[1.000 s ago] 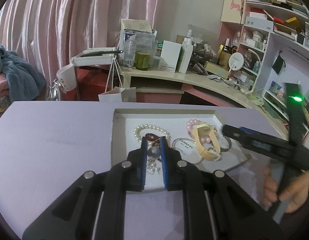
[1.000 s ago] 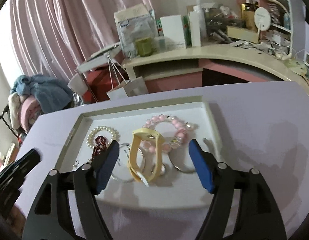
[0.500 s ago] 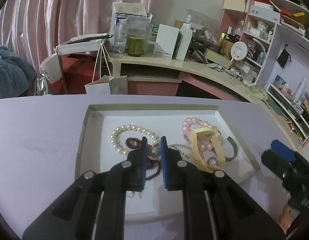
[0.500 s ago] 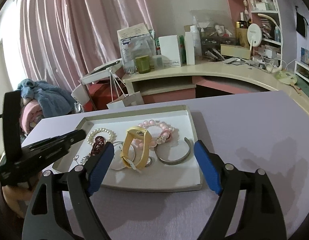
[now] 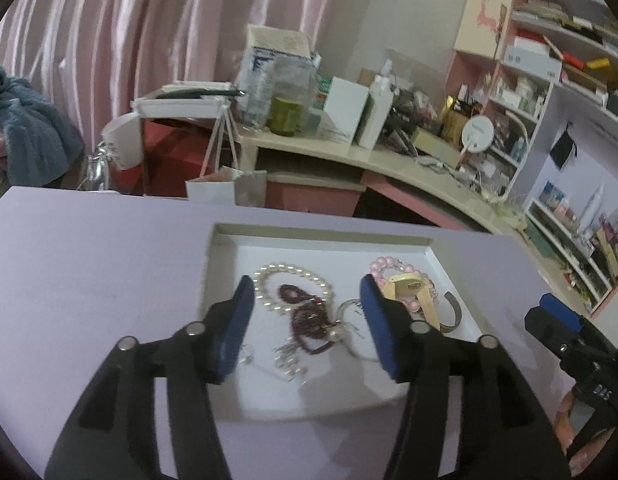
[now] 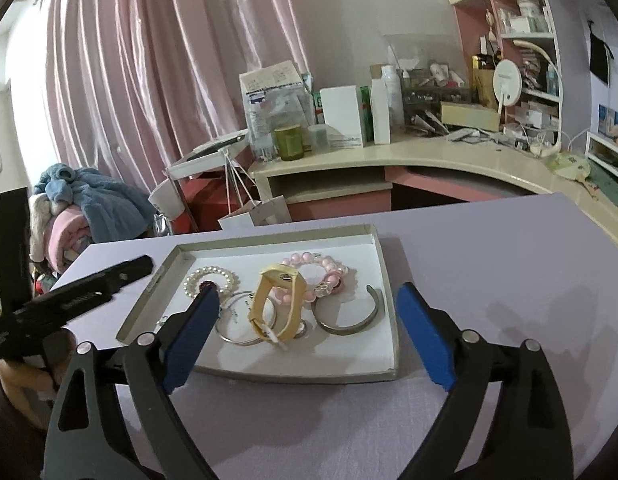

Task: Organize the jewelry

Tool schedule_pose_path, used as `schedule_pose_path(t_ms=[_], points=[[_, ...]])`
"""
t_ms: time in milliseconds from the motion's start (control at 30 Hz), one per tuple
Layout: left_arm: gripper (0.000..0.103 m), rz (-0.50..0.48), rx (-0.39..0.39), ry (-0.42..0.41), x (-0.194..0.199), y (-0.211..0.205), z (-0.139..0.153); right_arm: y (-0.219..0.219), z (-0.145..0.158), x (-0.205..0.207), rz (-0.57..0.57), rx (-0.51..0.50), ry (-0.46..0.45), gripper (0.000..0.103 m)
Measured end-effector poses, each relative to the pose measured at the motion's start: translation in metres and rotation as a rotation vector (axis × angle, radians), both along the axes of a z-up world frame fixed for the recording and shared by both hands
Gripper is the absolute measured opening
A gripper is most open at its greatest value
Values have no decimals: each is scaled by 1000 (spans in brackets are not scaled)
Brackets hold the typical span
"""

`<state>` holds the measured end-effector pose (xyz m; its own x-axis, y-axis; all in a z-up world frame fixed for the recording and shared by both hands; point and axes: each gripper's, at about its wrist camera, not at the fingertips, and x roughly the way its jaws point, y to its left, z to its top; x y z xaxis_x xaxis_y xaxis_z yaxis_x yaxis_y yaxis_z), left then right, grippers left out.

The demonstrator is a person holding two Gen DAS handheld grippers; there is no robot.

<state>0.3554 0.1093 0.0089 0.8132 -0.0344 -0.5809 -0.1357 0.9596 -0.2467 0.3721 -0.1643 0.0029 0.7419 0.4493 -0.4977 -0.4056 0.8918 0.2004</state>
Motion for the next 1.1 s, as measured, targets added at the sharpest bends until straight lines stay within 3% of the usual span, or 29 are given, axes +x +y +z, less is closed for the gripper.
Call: schedule_pose_path(t_ms=[233,400,567,1100], points=[[90,57,33,-73,-57,13,18,12,12,-26,38,-23,-52,102],[100,77,133,-136,-94,3,27,21,19,-49,61,-61,-109,102],[101,73,167,-149,-114,-7,26,23,16,-67,49,-84,-139,102],[101,22,143,-163,-156,-33,15,9,7,-93,2,-39,-66,102]])
